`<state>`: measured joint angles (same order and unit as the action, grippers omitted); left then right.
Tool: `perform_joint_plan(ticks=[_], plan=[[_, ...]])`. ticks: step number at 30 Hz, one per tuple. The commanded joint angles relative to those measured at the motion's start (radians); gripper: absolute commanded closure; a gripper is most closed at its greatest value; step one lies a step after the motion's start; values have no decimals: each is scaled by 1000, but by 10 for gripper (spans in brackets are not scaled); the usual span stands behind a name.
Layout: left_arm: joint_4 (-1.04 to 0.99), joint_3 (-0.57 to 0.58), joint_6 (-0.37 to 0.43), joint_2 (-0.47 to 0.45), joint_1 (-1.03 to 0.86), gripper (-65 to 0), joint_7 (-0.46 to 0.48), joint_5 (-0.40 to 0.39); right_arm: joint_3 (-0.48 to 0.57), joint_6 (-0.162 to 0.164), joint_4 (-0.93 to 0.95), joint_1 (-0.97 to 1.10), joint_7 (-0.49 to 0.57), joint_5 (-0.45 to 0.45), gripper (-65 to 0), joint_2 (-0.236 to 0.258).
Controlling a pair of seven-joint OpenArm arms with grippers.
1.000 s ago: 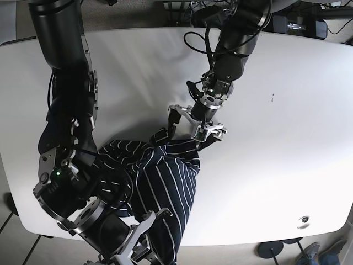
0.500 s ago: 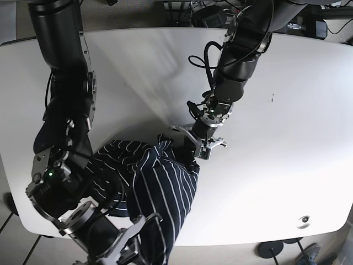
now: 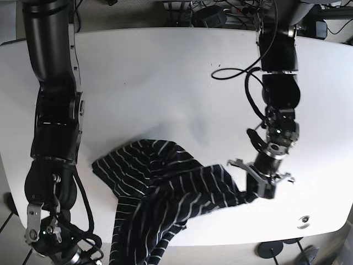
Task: Fold the T-shirt properly
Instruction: 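Lift the shirt with both grippers and swing it up off the table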
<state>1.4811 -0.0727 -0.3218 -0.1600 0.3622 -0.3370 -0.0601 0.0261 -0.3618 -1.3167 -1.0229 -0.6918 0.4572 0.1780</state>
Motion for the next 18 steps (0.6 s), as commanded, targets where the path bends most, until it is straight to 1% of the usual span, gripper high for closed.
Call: perform_joint_plan(ticks=[1, 2, 3, 4, 5, 7, 9, 11, 12, 13, 15, 16, 18], plan=[[74, -75, -60, -31, 156, 0, -57, -11, -2, 2, 114, -147, 91, 19, -17, -1], [89, -106, -90, -60, 240, 0, -113, -11, -2, 2, 177, -210, 108, 19, -17, -2], [99, -134, -104, -83, 292, 0, -146, -11, -2, 2, 214, -251, 122, 19, -17, -5], [100, -158, -119, -109, 375, 0, -184, -13, -2, 2, 256, -283, 145, 19, -17, -22], [100, -167, -135, -129, 430, 0, -208, -13, -2, 2, 277, -283, 152, 19, -17, -27], [102, -174, -173, -180, 530, 0, -268, -13, -2, 2, 289, -283, 154, 21, -17, -28], [134, -201, -193, -201, 559, 0, -307, -13, -5, 2, 269, -283, 148, 22, -17, -28], [184, -221, -216, -204, 559, 0, -347, -13, -10, 2, 237, -283, 113, 22, -17, -22], [212, -224, -225, -204, 555, 0, -368, -13, -10, 2, 211, -283, 106, 28, -17, -7], [240, -237, -234, -204, 519, 0, -389, -13, -10, 2, 176, -239, 105, 31, -17, 1], [318, -272, -241, -198, 415, 0, -411, -13, -12, 4, 76, -119, 70, 31, -17, 8], [350, -286, -241, -197, 354, 0, -411, -13, -13, 14, 32, -63, 54, 30, -17, 19], [387, -296, -241, -169, 225, 0, -408, -14, -36, 22, -30, 75, 45, 31, -17, 21]])
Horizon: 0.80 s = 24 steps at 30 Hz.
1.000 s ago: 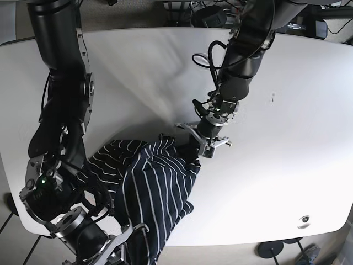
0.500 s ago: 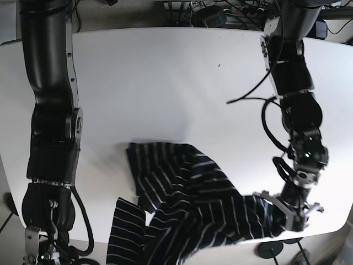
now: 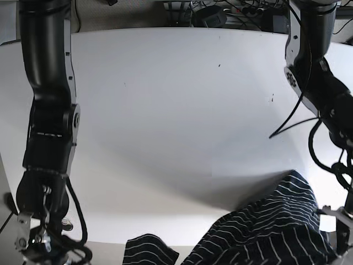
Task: Fold the T-shirt properly
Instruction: 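Lift the shirt with both grippers and swing it up off the table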
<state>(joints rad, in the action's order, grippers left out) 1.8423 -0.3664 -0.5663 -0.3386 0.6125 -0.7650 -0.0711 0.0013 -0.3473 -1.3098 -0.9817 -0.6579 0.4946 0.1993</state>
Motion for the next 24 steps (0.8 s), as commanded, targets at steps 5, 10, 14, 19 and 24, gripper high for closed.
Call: perform_joint_plan(ticks=[5, 10, 14, 19, 24], plan=[[125, -122, -67, 158, -418, 0, 43, -3, -108, 9, -189, 470, 11, -12, -17, 1], [129, -202, -107, 284, -704, 0, 181, 0, -206, 6, -270, 751, 11, -6, -17, -1], [129, -201, -108, 313, -909, 0, 263, -3, -260, 6, -354, 970, 11, -4, -17, -34], [139, -247, -110, 352, -1037, 0, 272, -3, -292, 7, -448, 1116, 7, -4, -17, -44], [136, -328, -132, 362, -1132, 0, 272, -3, -294, 12, -482, 1219, 5, -4, -17, -44]])
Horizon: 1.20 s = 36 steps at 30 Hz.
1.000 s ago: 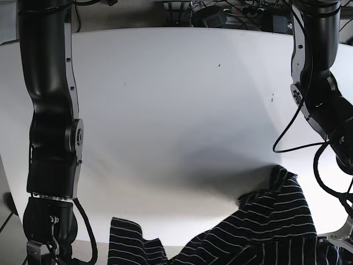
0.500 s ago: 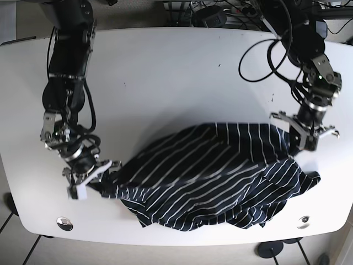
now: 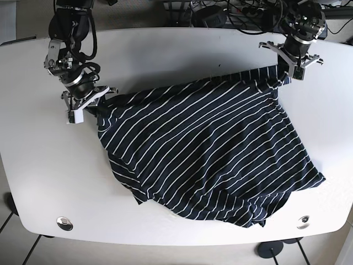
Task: Fold the T-shirt properly
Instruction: 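Lift the shirt with both grippers and swing it up off the table, then lay the shirt flat, dragging it across the table with both grippers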
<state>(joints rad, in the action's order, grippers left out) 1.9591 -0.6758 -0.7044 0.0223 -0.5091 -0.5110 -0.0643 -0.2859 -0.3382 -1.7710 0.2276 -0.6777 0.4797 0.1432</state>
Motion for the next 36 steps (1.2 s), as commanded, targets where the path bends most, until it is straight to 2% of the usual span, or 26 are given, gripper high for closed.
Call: perform_joint_plan(ticks=[1, 4, 5, 9, 12, 13, 14, 15, 16, 17, 18, 20, 21, 23, 25, 27, 30, 32, 33, 36], plan=[[19, -43, 6, 17, -15, 0, 15, -10, -6, 3, -26, 26, 25, 11, -17, 12], [21, -120, 6, 75, -20, 0, 10, -2, -8, 3, -33, 80, 29, 11, -17, 9], [23, -132, 6, 87, -36, 0, 4, -1, -8, 3, -33, 91, 29, 11, -17, -7], [27, -137, 6, 95, -105, 0, -79, -2, -37, -3, -74, 141, 26, 11, -17, -23], [26, -137, 6, 90, -141, -17, -85, -2, -37, -5, -73, 148, 26, 11, -19, -23], [26, -137, 6, 89, -144, -63, -88, -2, -37, -6, -73, 149, 26, 11, -19, -23], [26, -137, 6, 87, -147, -140, -88, -2, -37, -17, -73, 151, 25, 11, -19, -23], [26, -138, 6, 87, -148, -289, -88, -2, -37, -39, -73, 151, 25, 11, -19, -23], [26, -140, 6, 87, -148, -388, -88, -2, -37, -49, -73, 151, 25, 11, -19, -23], [26, -154, 6, 89, -148, -463, -88, -2, -37, -58, -73, 151, 25, 11, -19, -23], [26, -172, 6, 90, -147, -499, -88, -10, -37, -68, -73, 151, 25, 11, -19, -21], [27, -195, 6, 83, -133, -483, -88, -21, -37, -86, -68, 148, 25, 11, -19, -20], [30, -195, 6, 64, -118, -476, -88, -53, -37, -86, -66, 145, 25, 6, -19, -20], [38, -200, 6, 5, -95, -478, -88, -167, -36, -85, -66, 141, 25, 1, -19, -21], [35, -207, 6, -58, -29, -478, -88, -240, -36, -85, -66, 125, 25, 4, -19, -21], [-5, -229, 6, -103, 99, -482, -88, -240, -36, -85, -66, 117, 25, 4, -19, -23], [-125, -223, 6, -178, 260, -483, -90, -173, -36, -77, -68, 106, 25, 9, -19, -23], [-267, -223, 6, -218, 407, -485, -90, -90, -36, -75, -66, 92, 25, 3, -19, -23], [-373, -223, 6, -246, 493, -485, -90, -25, -37, -75, -66, 86, 26, 1, -19, -23], [-688, -224, 6, -321, 706, -485, -85, 96, -37, -75, -65, 77, 26, 3, -19, -24]])
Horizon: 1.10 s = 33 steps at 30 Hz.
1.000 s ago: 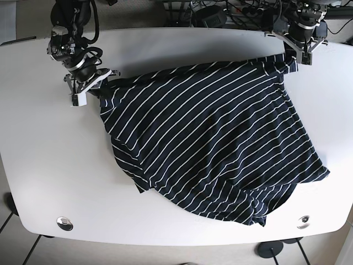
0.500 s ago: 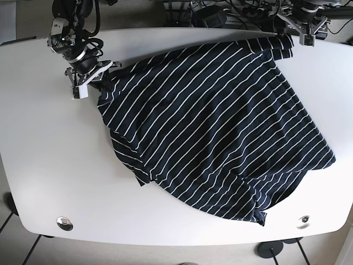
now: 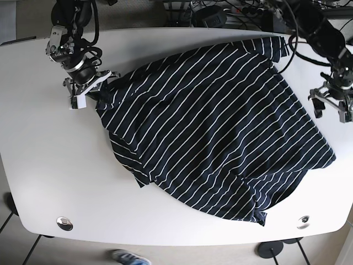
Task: Fold the T-shirt properly
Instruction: 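Lay the shirt flat, dragging it across the table with both grippers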
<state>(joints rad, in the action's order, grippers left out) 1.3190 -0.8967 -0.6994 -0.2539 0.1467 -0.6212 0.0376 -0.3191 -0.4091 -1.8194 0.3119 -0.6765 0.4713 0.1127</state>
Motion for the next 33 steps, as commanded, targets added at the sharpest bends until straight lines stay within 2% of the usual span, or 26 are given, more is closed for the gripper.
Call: perform_joint_plan(ticks=[1, 3, 5, 7, 12, 14, 15, 16, 17, 18, 19, 21, 23, 25, 26, 29, 33], plan=[[-155, -3, 1, -71, 107, -483, 28, 0, -4, -4, -16, -10, 25, 13, -19, 6], [-279, -2, 1, -101, 179, -481, 31, 2, -4, -4, -16, -18, 25, 11, -19, 2], [-437, 0, 1, -127, 251, -482, 102, 5, -8, -4, -18, -21, 25, 8, -19, -29], [-537, 24, 1, -143, 282, -482, 143, 5, -8, -4, -18, -21, 25, 8, -19, -32], [-711, 155, 1, -152, 339, -481, 199, -2, -8, -4, -18, -21, 27, 8, -19, -34], [-740, 170, 1, -152, 342, -475, 209, -2, -8, -4, -18, -23, 27, 8, -19, -35], [-750, 172, 1, -150, 344, -431, 231, 3, -10, -4, -18, -32, 30, 8, -19, -35], [-749, 175, 1, -149, 344, -350, 248, 3, -12, -4, -16, -43, 30, 8, -19, -34], [-746, 185, 1, -149, 344, -175, 261, 3, -39, -4, -16, -52, 25, 8, -19, -34], [-746, 179, 1, -149, 342, -58, 261, 3, -59, -4, -16, -52, 24, 8, -19, -34], [-746, 178, 1, -149, 342, 0, 260, -2, -74, -4, -16, -59, 24, 8, -19, -34], [-741, 170, 1, -149, 311, 0, 248, -6, -97, -4, 2, -82, 24, 8, -19, -21], [-680, 129, 1, -149, 259, 0, 212, -6, -110, -4, 33, -87, 24, 14, -19, 11], [-520, 80, 1, -132, 155, 0, 116, -5, -111, -4, 63, -89, 24, 17, -19, 41], [-410, 47, 1, -88, 92, 0, 76, -5, -111, -4, 80, -95, 24, 17, -19, 57], [-135, -5, 1, -6, -78, 0, 16, -5, -154, -4, 103, -93, 24, 13, -19, 64], [155, -9, 1, 115, -253, 0, -65, -5, -170, -11, 129, -109, 24, 8, -19, 71]])
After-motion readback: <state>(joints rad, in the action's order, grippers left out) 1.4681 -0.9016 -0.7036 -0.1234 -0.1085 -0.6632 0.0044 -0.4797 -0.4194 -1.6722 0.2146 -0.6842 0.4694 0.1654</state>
